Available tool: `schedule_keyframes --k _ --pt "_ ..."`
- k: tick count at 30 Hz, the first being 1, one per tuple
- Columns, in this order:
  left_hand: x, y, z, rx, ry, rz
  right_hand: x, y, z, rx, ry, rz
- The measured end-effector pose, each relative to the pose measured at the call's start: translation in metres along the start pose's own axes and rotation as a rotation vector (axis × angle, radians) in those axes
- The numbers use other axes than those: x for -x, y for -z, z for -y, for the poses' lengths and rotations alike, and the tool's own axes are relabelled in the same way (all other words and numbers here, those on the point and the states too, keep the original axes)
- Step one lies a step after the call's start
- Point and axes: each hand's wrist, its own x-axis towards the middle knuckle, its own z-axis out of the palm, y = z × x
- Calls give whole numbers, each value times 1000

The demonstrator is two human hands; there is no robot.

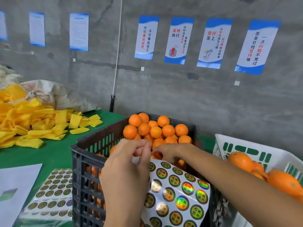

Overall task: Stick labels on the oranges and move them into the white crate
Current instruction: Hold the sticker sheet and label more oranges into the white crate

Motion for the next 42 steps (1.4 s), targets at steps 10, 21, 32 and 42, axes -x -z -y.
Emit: schedule_keyframes --k 10,21,32,42 --pt "1 -3 -2 26 16 14 -8 4 -6 339 -192 -21" --pt "2 -7 -10 -66 54 23 8 3 -22 78 -185 -50" --pt "14 -19 -38 239 82 29 150 -29 -2 -1412 361 -1004" --pt "43 -37 -77 435 91 290 221 -124 2 -1630 271 -1028"
